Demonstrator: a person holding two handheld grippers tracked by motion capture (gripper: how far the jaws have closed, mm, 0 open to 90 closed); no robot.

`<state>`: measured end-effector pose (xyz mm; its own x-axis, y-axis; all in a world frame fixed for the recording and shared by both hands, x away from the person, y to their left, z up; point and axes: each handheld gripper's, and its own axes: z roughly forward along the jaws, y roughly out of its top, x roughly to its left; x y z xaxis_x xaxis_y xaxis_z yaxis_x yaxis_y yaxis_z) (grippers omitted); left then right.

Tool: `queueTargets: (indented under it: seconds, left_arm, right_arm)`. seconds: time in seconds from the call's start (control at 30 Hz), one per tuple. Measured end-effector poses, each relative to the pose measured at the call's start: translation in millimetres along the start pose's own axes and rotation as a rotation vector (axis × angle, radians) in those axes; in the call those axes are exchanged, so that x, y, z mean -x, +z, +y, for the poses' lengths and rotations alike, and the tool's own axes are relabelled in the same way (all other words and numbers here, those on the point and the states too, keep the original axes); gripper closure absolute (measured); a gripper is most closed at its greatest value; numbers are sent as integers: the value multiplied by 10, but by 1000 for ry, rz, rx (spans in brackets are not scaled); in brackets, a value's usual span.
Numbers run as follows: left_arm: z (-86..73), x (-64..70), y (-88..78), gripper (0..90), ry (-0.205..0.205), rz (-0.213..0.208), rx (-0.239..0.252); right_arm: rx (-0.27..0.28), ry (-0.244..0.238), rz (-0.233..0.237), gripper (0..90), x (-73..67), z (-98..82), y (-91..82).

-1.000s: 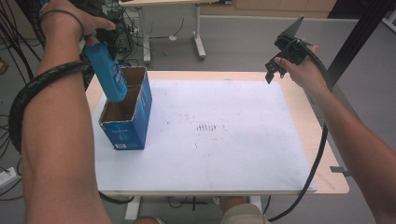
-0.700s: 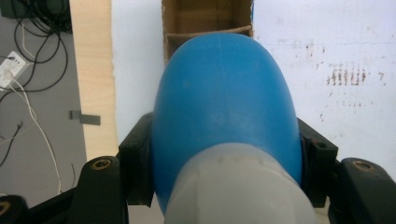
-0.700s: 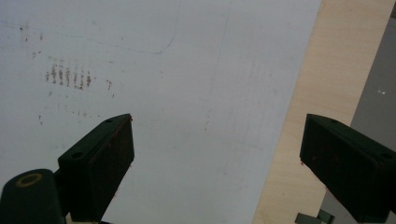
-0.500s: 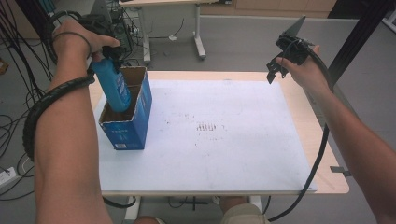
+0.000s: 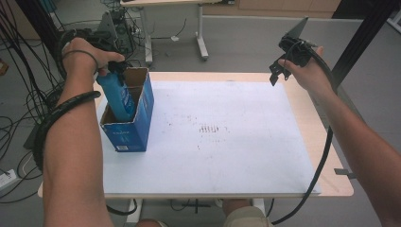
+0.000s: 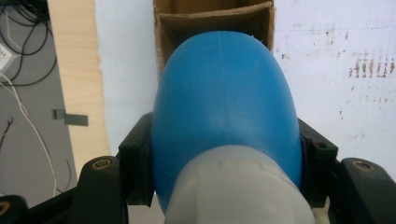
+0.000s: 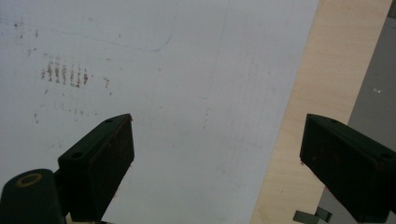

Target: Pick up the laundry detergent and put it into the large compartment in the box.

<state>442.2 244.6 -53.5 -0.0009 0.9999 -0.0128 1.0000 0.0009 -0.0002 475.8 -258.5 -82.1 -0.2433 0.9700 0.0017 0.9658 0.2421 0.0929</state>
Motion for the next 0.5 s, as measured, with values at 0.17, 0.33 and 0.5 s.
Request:
queueTargets:
  seconds: [0.17,0.33,0.5]
  left_arm:
    - [22,22,135,377,14,7,-14]
    - [36,35,234,377,17,8,-22]
    - [48,53,315,377,22,10,-27]
  right_arm:
    - [-3,0,0,102,-1,-13,-7]
    - [-4,2,-2,102,7,-22,-12]
    - [-2,3,-3,101,3,-34,-9]
